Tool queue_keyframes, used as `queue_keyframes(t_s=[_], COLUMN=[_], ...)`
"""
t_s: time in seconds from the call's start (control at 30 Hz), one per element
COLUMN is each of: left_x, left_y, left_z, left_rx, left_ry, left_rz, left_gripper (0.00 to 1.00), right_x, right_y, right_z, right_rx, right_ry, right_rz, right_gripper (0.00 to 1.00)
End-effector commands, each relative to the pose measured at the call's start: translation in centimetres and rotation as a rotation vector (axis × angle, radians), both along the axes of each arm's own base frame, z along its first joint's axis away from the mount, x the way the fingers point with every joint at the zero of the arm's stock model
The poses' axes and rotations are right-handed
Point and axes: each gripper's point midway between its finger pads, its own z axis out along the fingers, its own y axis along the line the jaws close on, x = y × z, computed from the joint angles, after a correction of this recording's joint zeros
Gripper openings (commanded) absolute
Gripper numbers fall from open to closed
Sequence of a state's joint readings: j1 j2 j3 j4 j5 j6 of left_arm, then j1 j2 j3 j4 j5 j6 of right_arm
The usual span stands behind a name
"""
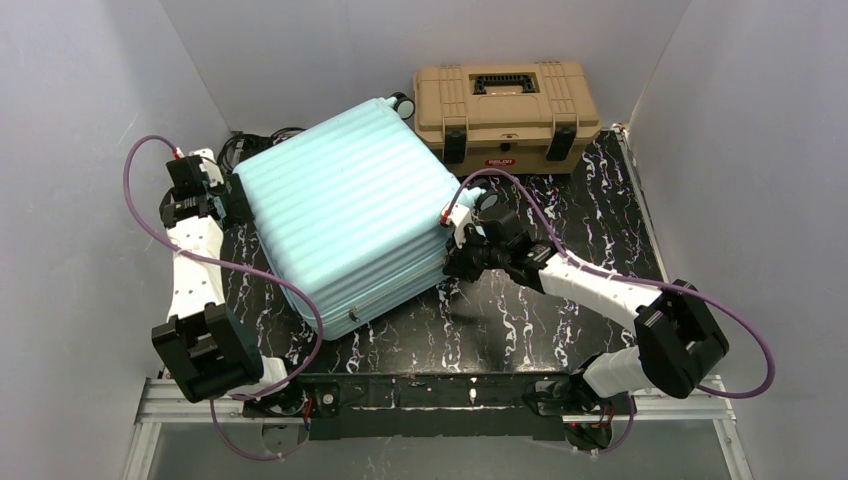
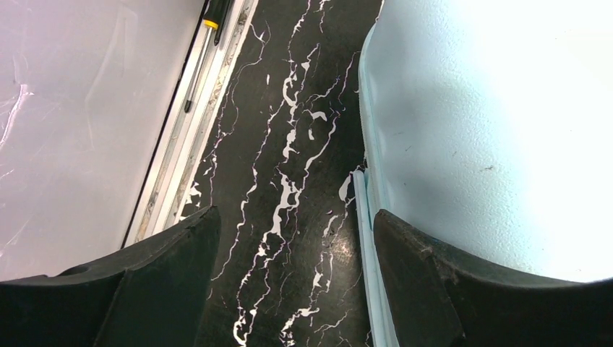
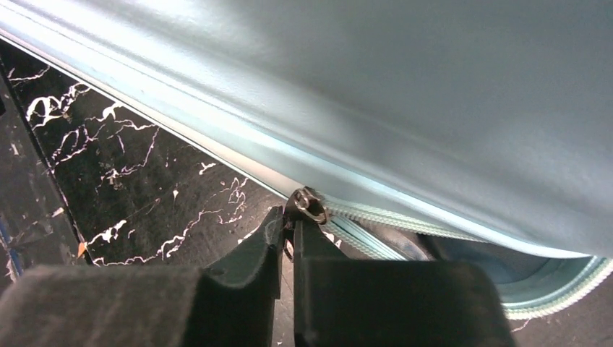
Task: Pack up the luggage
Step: Zip the luggage at the center of the board.
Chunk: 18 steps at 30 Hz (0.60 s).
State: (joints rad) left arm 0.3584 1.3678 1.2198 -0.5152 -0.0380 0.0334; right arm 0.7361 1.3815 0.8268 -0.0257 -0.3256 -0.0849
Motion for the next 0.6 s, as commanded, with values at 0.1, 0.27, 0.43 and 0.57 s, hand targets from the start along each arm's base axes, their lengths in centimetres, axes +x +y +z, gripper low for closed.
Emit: queue_keyframes(t_s=[0.1, 0.27, 0.43, 0.57], left_x=[2.1, 1.5, 1.1, 1.3], left_y=[-5.6, -5.5, -5.8, -7.7], left_z=[1.6, 3.0, 6.5, 10.8], left_rx=[-0.141, -0.114, -0.086, -0.135], left_ry=[-0.082, -0.115, -0.206, -0.33], left_rz=[-0.129, -0.134, -0.151, -0.213], left_gripper=[0.77, 0.77, 0.78, 0.78], right_x=[3.9, 5.8, 6.4, 6.3], right_y=[0.9, -3.0, -5.7, -6.3], right_z=[5.6, 4.8, 3.5, 2.9], right_rx=[0.061, -0.119, -0.202, -0.208], right_ry=[-0.222, -0.311, -0.334, -0.314], right_rz=[-0.062, -0.199, -0.267, -0.253], right_gripper=[0.01, 0.01, 0.01, 0.01])
